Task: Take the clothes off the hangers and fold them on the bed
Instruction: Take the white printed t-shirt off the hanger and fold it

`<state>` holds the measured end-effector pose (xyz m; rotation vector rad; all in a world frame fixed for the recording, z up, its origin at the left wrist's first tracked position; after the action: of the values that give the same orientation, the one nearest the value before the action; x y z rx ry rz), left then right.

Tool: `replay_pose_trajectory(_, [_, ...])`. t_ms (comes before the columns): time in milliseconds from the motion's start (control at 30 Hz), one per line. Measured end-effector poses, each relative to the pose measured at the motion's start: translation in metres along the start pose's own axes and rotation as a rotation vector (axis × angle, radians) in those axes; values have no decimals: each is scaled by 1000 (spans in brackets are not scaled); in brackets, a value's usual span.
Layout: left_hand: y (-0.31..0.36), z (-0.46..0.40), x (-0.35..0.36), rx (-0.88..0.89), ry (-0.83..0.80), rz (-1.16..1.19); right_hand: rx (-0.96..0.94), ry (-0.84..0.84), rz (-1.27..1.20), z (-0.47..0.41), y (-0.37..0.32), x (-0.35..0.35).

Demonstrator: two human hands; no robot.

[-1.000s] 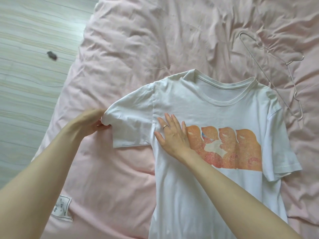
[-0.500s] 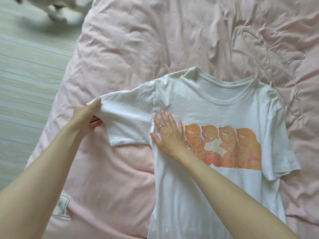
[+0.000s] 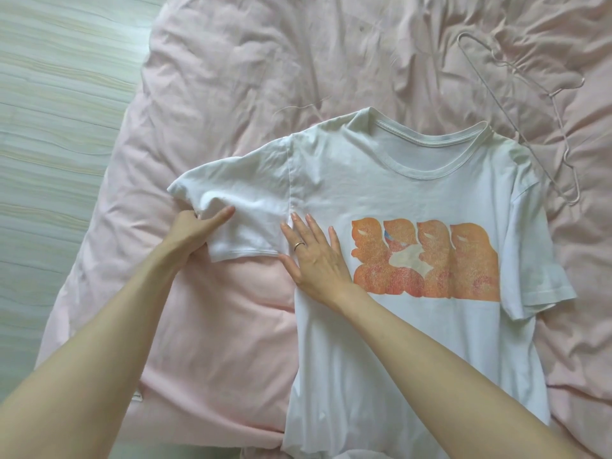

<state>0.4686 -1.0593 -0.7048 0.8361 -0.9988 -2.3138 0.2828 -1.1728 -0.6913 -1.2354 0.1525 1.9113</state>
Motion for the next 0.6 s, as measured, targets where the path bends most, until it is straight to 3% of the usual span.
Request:
replay_pose_trajectory(167, [-20,13,-4,47,188,71,12,-11,25,4,5,4])
replay_pose_trajectory(467, [-8,42,-9,-16,555,-379,65,-65,51,14,21,0])
replay_pose_trajectory(600, [25,63,24,213,624,-431,172,-4,5,28,69,-21])
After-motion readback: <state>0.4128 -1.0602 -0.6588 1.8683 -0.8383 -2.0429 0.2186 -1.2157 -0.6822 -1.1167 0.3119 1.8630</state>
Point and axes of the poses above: each hand's wrist, its own z-axis away from the middle knuckle, its own x-axis out of the palm, y = z × x, the point moved 4 cm from there along -z, towards the middle knuckle, and after that the axes turned 11 degrees about x, right-handed, at the moved point
